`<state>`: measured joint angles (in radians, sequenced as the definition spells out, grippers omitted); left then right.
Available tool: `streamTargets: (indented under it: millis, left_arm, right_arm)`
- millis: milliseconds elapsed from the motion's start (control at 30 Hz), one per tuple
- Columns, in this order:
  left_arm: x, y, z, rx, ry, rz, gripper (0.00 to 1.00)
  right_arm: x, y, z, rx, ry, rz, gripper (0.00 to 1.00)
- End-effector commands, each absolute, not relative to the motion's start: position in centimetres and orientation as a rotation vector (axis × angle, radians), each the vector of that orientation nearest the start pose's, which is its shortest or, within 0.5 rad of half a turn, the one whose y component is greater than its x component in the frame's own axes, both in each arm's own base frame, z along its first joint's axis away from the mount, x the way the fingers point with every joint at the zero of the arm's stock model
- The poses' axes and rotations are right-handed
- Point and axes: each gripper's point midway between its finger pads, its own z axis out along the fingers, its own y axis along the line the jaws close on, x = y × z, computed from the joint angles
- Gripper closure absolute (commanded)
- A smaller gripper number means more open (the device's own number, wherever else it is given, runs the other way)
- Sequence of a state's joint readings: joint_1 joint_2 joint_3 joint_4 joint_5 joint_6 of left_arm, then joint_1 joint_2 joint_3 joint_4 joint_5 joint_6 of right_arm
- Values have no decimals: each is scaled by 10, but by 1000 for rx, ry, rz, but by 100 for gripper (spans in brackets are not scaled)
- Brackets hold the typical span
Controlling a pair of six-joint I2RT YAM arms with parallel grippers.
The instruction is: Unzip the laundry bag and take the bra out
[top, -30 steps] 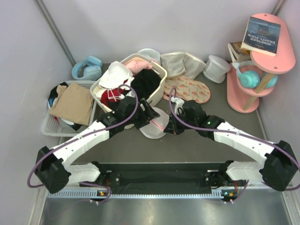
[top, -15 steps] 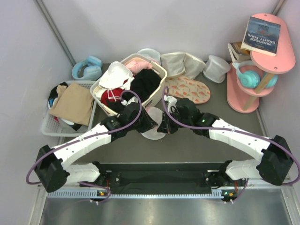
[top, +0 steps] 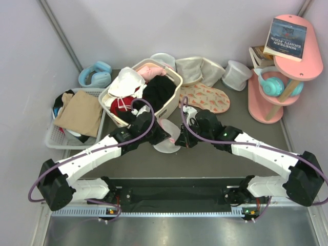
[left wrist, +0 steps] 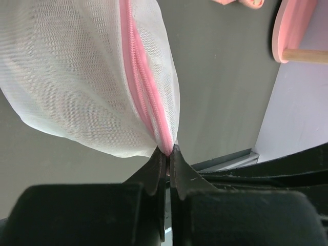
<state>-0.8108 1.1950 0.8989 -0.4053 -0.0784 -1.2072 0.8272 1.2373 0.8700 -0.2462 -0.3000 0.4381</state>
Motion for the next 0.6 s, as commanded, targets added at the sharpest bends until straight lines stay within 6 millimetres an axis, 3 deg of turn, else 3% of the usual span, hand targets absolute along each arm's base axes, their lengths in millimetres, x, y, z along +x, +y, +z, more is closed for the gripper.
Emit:
streamTargets:
  millis: [0, 333, 433, 467, 533, 567]
  left_arm:
    - [245, -258, 190, -597, 2293, -889, 100]
    - [253, -255, 199, -556, 2266, -904, 100]
    - [259, -270, 211, -457, 2276, -934, 100]
    - [260, -281, 205, -414, 2318, -944, 100]
    - [264, -299, 222, -306, 2317, -1005, 100]
    - [264, -312, 218, -256, 2349, -1039, 100]
  right_arm:
    - [192, 292, 164, -596, 2253, 972, 100]
    - [209, 254, 147, -485, 2292, 887, 100]
    - [212, 248, 158, -470, 2261, 878, 100]
    - [211, 244, 159, -463, 2271, 860, 100]
    - [213, 239, 169, -458, 2249, 845, 100]
    - [212, 236, 169, -452, 2256, 829, 100]
